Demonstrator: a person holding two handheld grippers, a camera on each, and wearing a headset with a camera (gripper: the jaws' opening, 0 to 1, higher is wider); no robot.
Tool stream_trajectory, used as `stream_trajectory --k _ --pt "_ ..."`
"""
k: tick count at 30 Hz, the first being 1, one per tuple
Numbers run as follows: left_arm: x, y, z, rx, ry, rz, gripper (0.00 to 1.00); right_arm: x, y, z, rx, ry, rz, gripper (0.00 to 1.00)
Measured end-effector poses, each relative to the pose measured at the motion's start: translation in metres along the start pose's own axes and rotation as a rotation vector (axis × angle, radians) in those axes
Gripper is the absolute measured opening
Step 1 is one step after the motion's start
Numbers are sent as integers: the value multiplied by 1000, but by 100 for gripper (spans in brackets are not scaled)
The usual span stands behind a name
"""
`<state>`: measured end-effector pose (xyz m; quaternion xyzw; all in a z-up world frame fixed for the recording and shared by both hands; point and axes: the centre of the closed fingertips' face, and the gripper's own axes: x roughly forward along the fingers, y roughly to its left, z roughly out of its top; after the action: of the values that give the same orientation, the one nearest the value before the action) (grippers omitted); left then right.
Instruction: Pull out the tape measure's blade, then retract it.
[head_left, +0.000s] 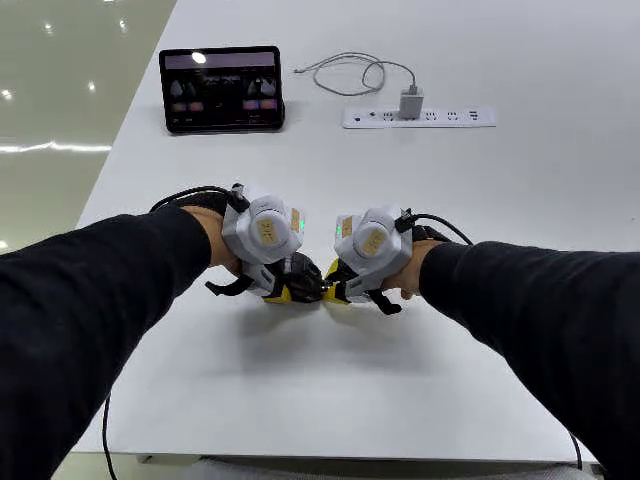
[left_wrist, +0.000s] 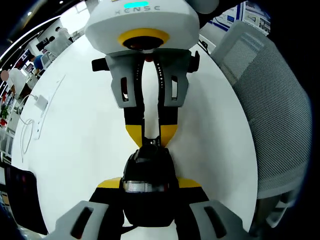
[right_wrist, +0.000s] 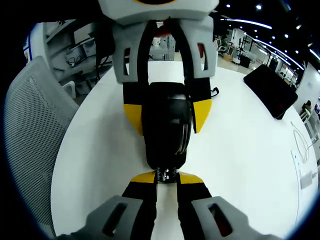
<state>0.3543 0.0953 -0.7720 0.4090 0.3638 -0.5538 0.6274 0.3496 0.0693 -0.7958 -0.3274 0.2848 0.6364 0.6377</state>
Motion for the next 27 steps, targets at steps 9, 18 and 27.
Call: stream_trajectory --k 9,18,27 --pt "0 -1 0 15 3 -2 35 -5 1 -9 -2 8 7 10" --pt "0 -1 0 14 3 2 35 -4 1 -7 36 7 -8 12" --pt "0 -1 -1 12 2 0 35 2 -1 2 72 -11 -22 13"
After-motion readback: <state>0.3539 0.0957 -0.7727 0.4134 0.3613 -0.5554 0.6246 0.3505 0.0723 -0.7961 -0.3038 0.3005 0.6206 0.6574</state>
